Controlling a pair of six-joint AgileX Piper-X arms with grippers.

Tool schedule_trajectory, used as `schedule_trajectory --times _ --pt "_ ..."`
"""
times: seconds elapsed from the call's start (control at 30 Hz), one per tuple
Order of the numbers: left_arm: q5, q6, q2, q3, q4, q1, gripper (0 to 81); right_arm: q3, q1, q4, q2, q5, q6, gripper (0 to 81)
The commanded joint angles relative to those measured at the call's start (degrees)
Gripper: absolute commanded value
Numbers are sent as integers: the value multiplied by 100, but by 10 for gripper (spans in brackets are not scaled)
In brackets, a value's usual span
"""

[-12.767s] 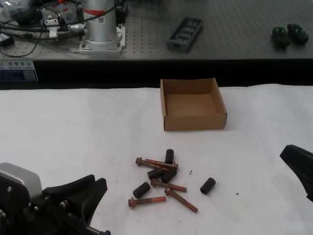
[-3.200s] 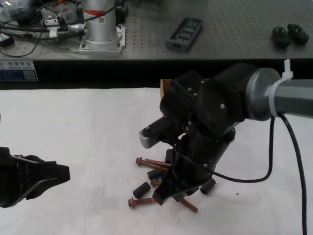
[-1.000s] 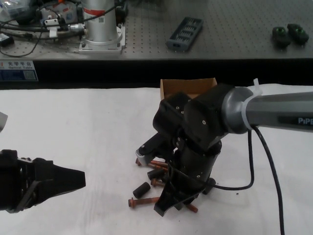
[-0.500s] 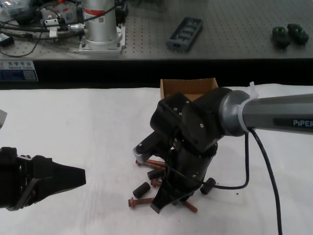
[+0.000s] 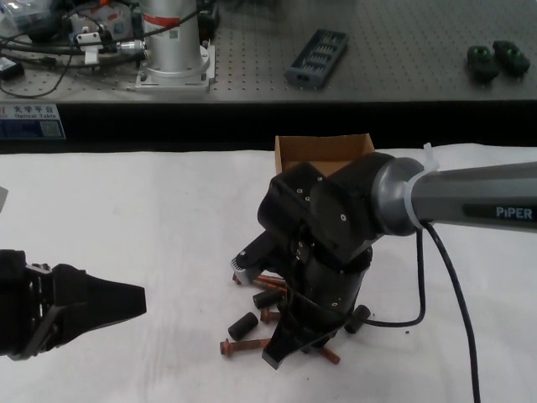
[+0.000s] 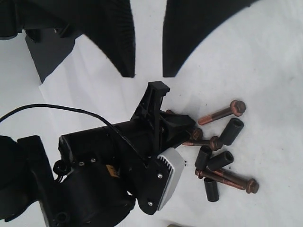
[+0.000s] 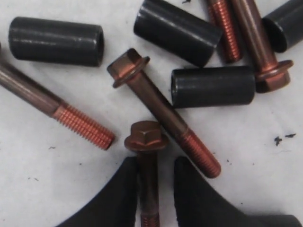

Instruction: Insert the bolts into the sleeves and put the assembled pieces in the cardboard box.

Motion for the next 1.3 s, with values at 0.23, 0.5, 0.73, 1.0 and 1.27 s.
schedule_trajectory --times 0.23,0.5,0.73,1.0,1.27 --pt "58 -41 -80 -63 -26 24 158 7 13 168 94 -25 146 83" --pt "8 22 -78 -63 -26 24 158 7 13 237 67 -814 202 1" --pt "-197 938 -63 -63 -26 24 158 7 -144 -90 -436 -2018 656 1" --pt "-741 1500 -42 -63 -26 24 158 19 -515 -745 -1823 -2184 656 1" --pt "-895 2184 990 -63 -26 -365 158 19 -690 -856 -2704 -2684 894 1"
